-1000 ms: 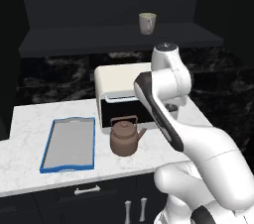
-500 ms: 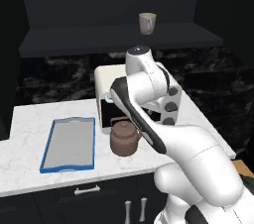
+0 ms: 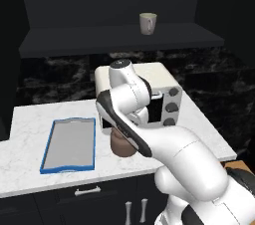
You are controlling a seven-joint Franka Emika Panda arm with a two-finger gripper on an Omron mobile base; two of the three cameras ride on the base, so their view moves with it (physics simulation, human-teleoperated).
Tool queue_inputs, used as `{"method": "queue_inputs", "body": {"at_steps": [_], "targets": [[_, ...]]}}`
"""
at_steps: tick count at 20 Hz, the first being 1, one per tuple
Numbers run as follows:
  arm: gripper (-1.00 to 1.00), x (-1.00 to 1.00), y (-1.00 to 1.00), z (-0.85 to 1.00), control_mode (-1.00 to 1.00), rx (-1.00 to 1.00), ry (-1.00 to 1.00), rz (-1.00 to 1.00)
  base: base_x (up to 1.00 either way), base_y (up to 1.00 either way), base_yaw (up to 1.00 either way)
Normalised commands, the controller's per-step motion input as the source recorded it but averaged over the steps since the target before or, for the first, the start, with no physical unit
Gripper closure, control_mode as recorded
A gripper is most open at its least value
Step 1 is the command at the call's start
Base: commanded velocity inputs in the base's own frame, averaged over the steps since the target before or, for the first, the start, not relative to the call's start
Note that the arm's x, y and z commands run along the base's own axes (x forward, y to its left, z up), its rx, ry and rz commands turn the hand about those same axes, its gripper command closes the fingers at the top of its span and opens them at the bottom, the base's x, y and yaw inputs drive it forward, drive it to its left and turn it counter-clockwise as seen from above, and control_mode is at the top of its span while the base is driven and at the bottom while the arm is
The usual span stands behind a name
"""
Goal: Pick the kettle from the counter and place it on the tray. Then pick the mug from the cabinet and place it on the tray. Then close the cabinet doors.
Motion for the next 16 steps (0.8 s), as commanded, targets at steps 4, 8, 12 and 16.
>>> {"method": "queue_inputs", "body": {"at_steps": [4, 8, 12, 16], "targets": [[-1.0, 0.18, 0.06, -0.12, -1.0, 0.15, 0.0, -0.16, 0.0, 0.0, 0.0], [-1.0, 0.2, 0.0, 0.0, -1.0, 0.16, 0.0, -0.06, 0.0, 0.0, 0.0], [-1.0, 0.1, 0.0, -0.07, -1.0, 0.03, 0.0, 0.0, 0.0, 0.0, 0.0], [-1.0, 0.09, -0.01, -0.1, -1.0, 0.0, 0.04, 0.0, 0.0, 0.0, 0.0]]}}
